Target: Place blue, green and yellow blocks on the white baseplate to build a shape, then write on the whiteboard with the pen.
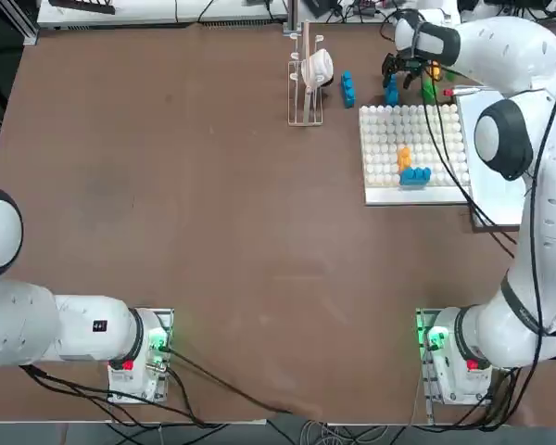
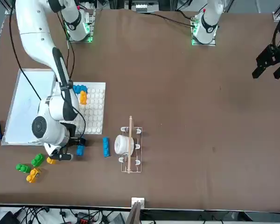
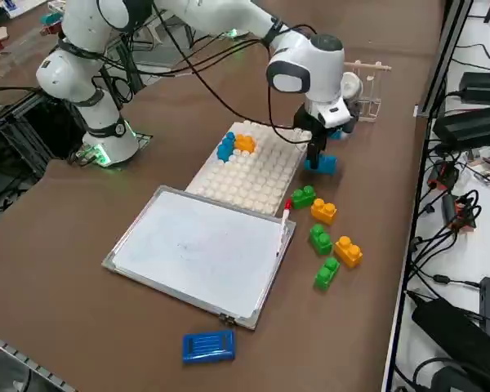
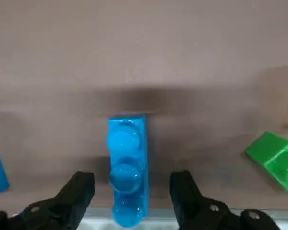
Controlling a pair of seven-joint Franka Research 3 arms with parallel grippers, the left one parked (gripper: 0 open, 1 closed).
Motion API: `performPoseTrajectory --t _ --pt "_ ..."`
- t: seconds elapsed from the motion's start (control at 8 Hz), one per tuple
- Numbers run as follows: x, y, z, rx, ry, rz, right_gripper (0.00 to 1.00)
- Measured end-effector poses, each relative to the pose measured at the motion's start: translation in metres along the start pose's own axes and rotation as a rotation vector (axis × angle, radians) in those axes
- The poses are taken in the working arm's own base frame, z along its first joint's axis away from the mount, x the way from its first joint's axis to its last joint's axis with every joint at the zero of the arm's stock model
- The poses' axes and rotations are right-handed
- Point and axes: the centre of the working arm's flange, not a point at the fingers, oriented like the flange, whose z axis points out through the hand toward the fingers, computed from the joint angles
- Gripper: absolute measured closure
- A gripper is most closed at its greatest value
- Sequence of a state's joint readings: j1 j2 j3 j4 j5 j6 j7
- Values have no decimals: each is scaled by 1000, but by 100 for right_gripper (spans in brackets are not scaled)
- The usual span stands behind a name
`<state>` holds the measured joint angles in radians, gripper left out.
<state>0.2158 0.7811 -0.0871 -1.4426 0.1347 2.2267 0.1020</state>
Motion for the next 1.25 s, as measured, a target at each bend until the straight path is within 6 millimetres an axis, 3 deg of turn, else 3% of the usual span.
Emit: performPoseTrajectory --t 0.25,0.5,1.25 --pt "1 0 3 -1 -2 -1 7" --pt "1 0 4 -1 -2 -2 22" --pt "3 -1 0 0 6 -3 25"
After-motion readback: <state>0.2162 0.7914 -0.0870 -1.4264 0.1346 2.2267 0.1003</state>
